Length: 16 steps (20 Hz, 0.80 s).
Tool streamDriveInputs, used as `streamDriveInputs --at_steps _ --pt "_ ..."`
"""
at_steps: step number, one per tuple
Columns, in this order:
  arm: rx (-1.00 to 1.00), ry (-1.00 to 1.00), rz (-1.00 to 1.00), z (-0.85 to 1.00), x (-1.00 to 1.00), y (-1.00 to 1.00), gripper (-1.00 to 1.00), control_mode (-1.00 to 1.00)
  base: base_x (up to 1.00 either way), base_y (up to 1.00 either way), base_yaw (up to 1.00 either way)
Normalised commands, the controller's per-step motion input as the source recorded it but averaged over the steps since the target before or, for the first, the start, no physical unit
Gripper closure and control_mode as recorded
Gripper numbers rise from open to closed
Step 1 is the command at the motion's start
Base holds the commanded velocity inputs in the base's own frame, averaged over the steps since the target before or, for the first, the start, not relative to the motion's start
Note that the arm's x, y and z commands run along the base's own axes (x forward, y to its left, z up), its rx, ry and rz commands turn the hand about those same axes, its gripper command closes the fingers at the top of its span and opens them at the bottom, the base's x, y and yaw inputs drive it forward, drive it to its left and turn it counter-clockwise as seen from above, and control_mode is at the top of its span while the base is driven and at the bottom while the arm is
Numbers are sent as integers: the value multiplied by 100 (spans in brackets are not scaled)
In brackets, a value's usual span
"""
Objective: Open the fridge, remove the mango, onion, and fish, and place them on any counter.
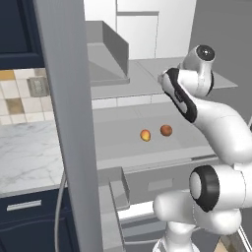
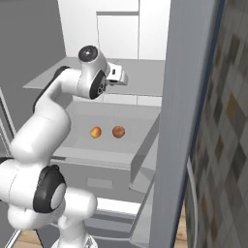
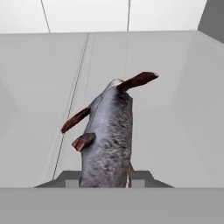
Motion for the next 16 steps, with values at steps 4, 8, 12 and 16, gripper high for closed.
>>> streamDriveInputs --at_steps 4,8,12,16 --pt "3 -15 3 28 -100 0 100 -100 0 0 0" --pt "0 -2 0 14 -100 2 100 -100 0 0 0" --pt "0 5 0 1 -100 1 100 -100 0 0 0" --pt "0 20 0 -5 -94 20 100 -100 0 0 0"
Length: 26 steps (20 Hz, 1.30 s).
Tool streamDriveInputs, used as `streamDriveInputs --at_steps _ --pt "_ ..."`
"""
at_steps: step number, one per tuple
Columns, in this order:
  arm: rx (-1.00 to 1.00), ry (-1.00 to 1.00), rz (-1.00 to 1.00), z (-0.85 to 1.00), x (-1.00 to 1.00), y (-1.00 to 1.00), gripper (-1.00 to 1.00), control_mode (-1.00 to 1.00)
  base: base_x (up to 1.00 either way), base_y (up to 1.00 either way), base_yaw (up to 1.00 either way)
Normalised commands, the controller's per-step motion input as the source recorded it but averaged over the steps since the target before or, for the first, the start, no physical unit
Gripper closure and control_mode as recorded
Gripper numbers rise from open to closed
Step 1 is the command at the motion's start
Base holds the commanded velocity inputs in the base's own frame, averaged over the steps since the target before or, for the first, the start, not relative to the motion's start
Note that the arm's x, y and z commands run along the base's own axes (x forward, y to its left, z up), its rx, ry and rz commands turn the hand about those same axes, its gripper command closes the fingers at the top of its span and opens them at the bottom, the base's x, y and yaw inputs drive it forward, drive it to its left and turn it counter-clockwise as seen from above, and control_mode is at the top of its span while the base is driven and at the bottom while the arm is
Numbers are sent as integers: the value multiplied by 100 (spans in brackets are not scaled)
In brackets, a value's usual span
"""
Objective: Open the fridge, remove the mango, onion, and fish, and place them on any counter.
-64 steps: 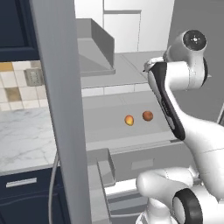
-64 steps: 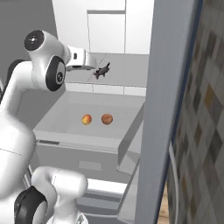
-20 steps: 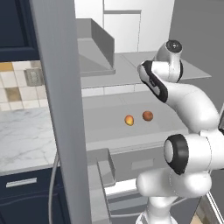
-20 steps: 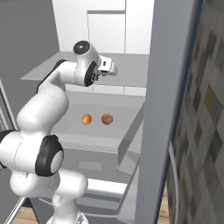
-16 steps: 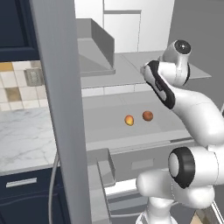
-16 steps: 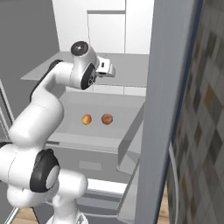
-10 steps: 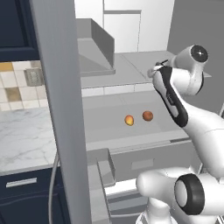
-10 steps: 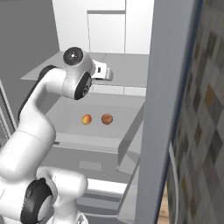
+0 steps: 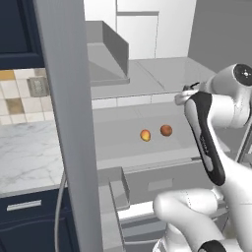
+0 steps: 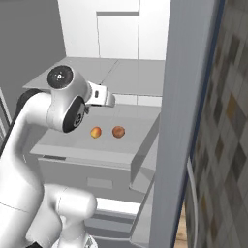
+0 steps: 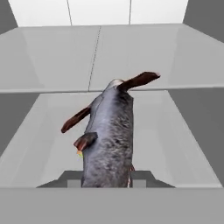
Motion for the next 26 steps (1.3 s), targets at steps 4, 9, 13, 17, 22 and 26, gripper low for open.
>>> streamDriveInputs --at_steps 4,9,13,17,22,26 --pt "-1 10 0 -10 -27 10 100 100 -46 0 0" --pt "0 0 0 0 0 0 100 100 -100 0 1" --pt "0 0 0 0 0 0 100 100 -100 0 25" --pt "0 0 0 0 0 0 100 100 -64 0 84" --pt "0 0 0 0 0 0 100 100 -52 2 88" --pt "0 0 0 0 0 0 100 100 -71 11 81"
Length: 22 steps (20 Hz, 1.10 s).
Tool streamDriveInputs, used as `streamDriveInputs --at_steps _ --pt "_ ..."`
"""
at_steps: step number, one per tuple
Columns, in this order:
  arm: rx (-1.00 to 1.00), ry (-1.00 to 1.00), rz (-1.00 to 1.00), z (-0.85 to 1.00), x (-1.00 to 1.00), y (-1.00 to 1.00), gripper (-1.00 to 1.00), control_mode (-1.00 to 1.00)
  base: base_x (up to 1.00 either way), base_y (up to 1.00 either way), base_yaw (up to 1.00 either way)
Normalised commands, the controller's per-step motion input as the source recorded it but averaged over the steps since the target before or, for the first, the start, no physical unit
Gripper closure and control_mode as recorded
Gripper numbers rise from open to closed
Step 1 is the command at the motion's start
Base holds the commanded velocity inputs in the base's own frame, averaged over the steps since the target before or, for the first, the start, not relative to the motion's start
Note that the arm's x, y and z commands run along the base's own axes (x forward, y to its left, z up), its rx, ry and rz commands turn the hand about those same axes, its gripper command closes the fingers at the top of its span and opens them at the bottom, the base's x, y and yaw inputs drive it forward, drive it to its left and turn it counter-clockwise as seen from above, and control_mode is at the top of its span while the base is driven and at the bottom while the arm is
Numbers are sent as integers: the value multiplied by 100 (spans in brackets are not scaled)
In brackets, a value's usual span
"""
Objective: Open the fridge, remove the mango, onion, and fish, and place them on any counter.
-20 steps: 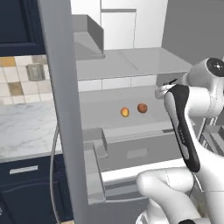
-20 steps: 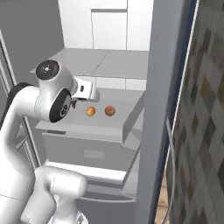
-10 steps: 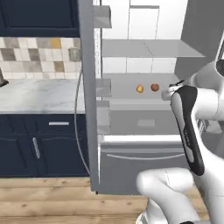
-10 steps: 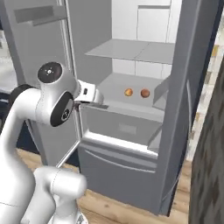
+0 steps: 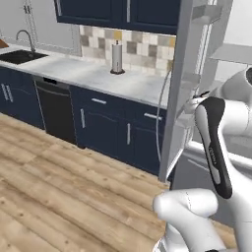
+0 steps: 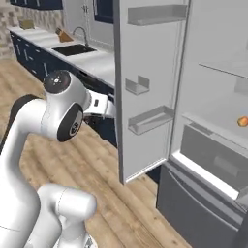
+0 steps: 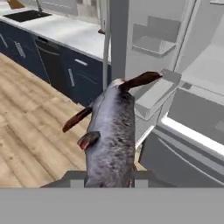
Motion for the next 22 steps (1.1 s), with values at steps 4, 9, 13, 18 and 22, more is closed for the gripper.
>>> streamDriveInputs --at_steps 4,9,13,18,22 --pt "0 0 0 0 0 0 100 100 -81 20 76" --pt "0 0 0 0 0 0 100 100 -86 38 71" --pt "0 0 0 0 0 0 100 100 -39 97 52" --pt "0 0 0 0 0 0 100 100 30 100 27" --pt "0 0 0 0 0 0 100 100 75 100 20"
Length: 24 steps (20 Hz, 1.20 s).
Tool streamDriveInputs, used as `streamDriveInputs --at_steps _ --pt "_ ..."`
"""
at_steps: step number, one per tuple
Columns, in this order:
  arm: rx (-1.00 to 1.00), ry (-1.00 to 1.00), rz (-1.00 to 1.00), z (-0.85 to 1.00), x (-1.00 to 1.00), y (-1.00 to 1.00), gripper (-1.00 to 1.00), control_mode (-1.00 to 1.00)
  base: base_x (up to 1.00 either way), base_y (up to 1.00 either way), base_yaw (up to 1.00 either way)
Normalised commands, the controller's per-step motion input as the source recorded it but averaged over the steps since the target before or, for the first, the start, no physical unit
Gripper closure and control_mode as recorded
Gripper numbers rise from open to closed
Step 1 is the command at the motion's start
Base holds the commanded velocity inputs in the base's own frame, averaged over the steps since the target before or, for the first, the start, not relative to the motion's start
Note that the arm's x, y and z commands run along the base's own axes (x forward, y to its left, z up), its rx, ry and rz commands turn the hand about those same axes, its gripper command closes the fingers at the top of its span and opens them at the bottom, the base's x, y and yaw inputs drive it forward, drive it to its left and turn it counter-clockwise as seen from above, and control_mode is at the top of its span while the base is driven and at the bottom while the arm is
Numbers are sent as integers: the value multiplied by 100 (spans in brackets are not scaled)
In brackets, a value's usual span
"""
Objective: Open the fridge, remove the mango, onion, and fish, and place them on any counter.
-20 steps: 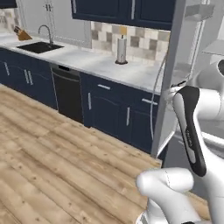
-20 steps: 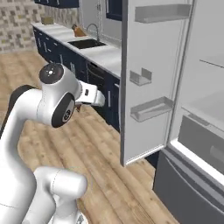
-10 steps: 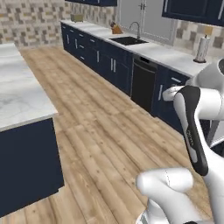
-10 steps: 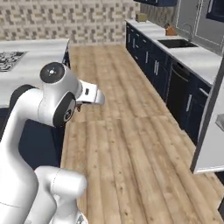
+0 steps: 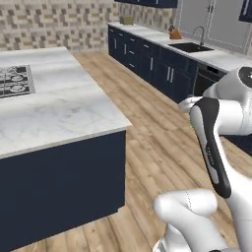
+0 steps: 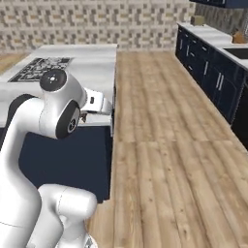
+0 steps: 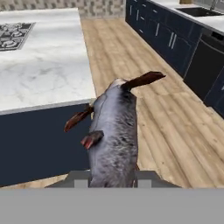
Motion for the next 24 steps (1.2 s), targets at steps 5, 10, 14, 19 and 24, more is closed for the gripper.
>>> streamDriveInputs --at_steps 5,10,14,19,24 --pt "0 0 0 0 0 0 100 100 58 100 31" --pt "0 0 0 0 0 0 100 100 59 96 43" --pt "0 0 0 0 0 0 100 100 100 80 14" --pt "-9 13 3 -46 52 27 100 -100 39 25 2" --pt "-16 26 3 -100 100 68 100 -100 0 0 0"
